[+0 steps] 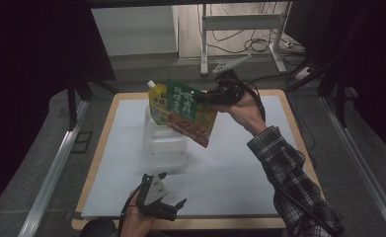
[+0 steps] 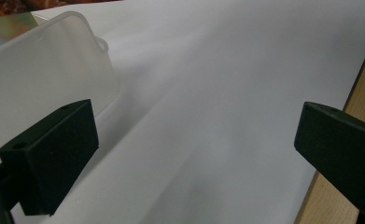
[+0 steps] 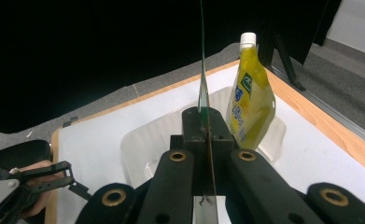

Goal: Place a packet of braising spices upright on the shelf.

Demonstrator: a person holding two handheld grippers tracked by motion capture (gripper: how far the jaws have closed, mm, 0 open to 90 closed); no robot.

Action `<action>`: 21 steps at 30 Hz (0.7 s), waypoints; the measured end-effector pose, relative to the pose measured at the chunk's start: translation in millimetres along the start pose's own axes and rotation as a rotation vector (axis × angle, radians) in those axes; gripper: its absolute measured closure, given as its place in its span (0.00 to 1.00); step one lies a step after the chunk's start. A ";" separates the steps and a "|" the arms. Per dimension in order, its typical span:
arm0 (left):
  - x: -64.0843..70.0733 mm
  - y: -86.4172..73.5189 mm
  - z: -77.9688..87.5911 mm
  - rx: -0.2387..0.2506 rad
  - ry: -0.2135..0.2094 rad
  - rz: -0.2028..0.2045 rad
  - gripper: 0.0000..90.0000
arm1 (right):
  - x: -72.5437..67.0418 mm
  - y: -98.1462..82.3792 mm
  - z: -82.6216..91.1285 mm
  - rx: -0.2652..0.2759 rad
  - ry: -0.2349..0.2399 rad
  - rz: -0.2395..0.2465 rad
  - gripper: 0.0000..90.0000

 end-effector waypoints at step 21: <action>-0.1 0.0 0.1 0.002 -0.001 0.006 0.00 | -1.9 33.8 -38.0 -0.015 0.017 0.030 0.99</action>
Point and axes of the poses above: each handheld gripper's, and its own axes: z roughly backward along the jaws, y roughly out of its top, x roughly to its right, the point moved 5 cm from there along -z, roughly forward along the jaws, and after that the axes turned 15 degrees about -x, right-handed, at the moved point
